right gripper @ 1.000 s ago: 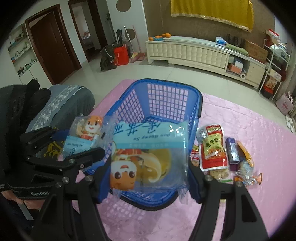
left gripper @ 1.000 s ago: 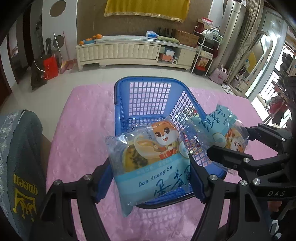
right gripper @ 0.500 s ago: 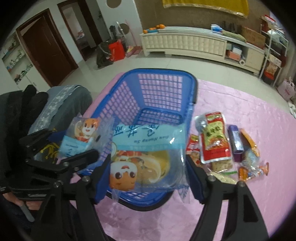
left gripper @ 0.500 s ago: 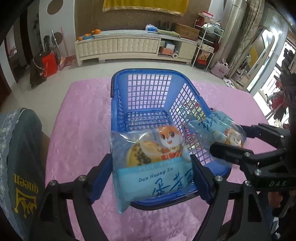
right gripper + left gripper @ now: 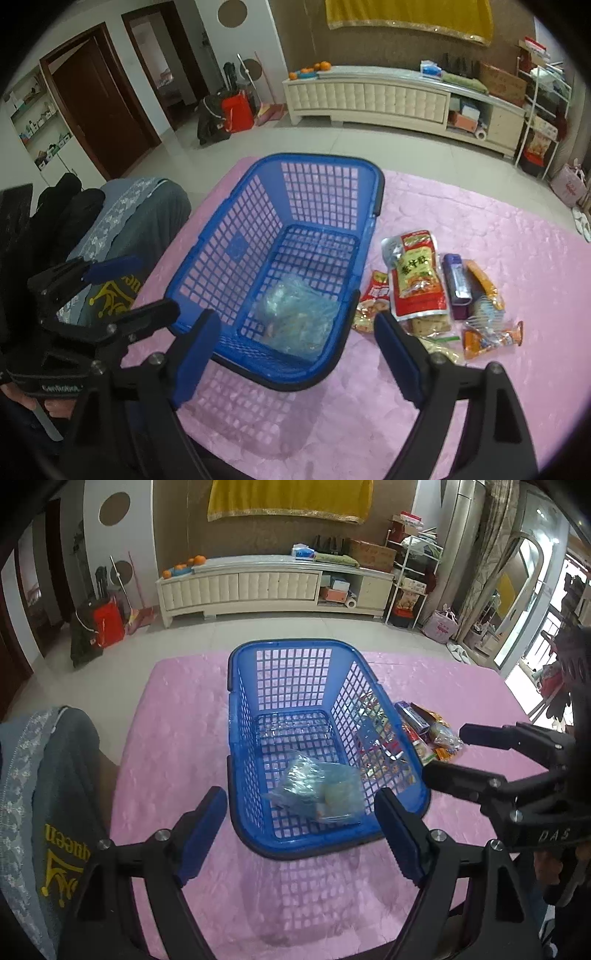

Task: Organize snacks
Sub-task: 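Withdraw both tools from the basket back toward the snack pile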

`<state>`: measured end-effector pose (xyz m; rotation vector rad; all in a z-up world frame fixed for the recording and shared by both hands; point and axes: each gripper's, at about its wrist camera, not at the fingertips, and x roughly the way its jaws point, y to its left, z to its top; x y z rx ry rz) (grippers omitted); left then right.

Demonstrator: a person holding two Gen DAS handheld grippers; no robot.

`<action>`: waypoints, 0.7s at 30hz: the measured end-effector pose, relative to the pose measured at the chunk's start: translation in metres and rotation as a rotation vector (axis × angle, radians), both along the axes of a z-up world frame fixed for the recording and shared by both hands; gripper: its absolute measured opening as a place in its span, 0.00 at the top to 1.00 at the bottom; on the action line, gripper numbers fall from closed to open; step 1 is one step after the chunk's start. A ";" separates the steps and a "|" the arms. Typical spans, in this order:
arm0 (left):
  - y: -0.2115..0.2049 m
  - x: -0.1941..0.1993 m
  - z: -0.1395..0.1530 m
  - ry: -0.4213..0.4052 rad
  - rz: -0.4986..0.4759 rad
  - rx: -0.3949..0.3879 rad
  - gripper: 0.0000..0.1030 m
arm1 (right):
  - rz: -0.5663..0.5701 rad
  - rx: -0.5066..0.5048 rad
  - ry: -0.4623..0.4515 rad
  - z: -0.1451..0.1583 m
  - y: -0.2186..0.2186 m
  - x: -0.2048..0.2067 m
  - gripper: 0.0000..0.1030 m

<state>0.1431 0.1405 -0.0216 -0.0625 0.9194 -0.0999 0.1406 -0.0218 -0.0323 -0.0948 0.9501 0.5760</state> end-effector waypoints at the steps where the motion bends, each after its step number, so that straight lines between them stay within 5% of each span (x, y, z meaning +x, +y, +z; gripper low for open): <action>1: -0.003 -0.003 0.005 -0.006 -0.002 0.004 0.22 | -0.001 0.001 -0.006 0.003 -0.002 -0.002 0.14; 12: -0.057 -0.027 0.040 -0.078 -0.045 0.032 0.22 | -0.049 0.009 -0.084 0.035 -0.059 -0.036 0.14; 21: -0.125 -0.026 0.036 -0.105 -0.116 0.021 0.21 | -0.115 -0.011 -0.092 0.037 -0.115 -0.044 0.14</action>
